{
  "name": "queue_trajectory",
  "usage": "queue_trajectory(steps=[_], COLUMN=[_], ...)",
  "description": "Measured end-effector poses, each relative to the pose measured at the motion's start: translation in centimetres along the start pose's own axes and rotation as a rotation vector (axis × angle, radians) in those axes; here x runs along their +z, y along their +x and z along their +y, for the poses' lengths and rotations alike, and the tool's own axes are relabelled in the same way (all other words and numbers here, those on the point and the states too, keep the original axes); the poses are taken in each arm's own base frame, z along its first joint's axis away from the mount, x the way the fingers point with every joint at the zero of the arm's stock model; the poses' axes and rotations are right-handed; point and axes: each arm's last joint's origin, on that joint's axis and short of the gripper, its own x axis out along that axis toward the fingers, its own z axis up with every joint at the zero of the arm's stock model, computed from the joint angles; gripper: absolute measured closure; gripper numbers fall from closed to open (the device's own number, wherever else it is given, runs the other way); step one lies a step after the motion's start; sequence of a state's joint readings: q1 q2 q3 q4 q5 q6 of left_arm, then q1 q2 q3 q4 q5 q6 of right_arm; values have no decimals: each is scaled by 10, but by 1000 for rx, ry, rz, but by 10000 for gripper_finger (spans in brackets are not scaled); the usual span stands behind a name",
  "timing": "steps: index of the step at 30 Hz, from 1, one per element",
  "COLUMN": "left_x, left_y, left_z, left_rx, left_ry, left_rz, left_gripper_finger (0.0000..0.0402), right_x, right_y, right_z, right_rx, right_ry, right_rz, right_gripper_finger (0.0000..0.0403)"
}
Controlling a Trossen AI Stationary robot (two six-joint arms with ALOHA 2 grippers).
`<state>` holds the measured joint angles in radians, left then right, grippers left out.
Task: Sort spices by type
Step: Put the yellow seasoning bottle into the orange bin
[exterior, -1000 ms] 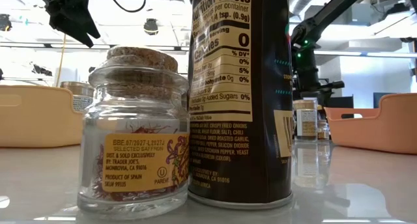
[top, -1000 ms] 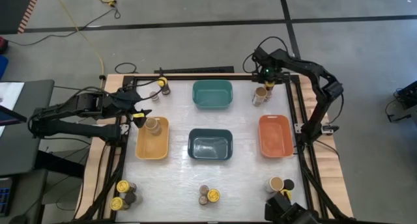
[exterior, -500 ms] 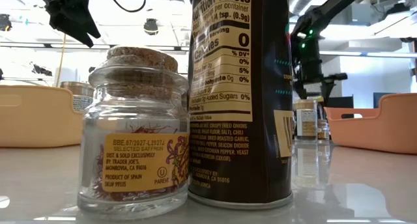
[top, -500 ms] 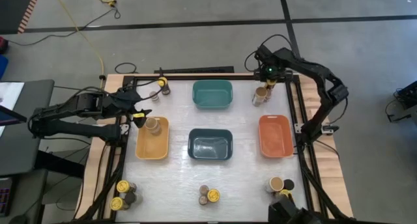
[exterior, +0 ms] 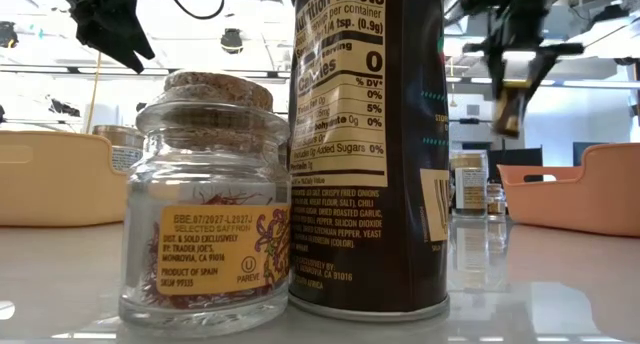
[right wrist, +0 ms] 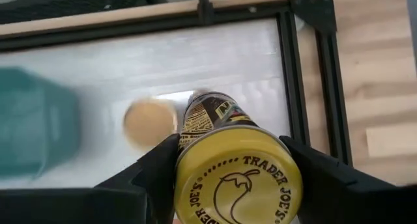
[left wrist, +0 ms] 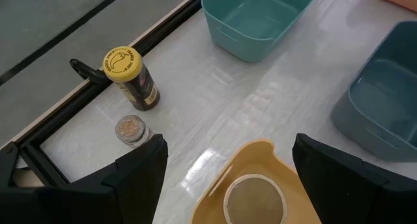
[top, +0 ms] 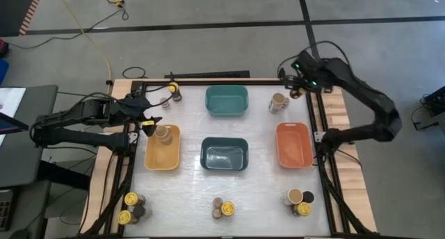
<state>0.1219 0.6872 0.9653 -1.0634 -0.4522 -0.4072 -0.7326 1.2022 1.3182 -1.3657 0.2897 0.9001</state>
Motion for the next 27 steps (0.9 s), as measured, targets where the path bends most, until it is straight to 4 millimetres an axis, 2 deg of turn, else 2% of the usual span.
queue_trajectory(steps=[5,10,15,19,27], left_x=[0,0,0,0,0], left_y=[0,0,0,0,0], left_z=[0,0,0,0,0], left_rx=[0,0,0,0,0], left_ry=[0,0,2,14,18], left_rz=[0,0,0,0,0], left_gripper_finger=[85,85,85,85,85], right_x=[-31,-56,-71,-78,-76], right_y=[-28,-42,-50,-51,-36], right_z=[-11,-10,-2,19,84], right_rx=[68,119,187,288,491], right_ry=[-12,-48,-36,-45,-122], right_rz=[14,44,42,6,-53], right_gripper_finger=[150,150,150,150,150])
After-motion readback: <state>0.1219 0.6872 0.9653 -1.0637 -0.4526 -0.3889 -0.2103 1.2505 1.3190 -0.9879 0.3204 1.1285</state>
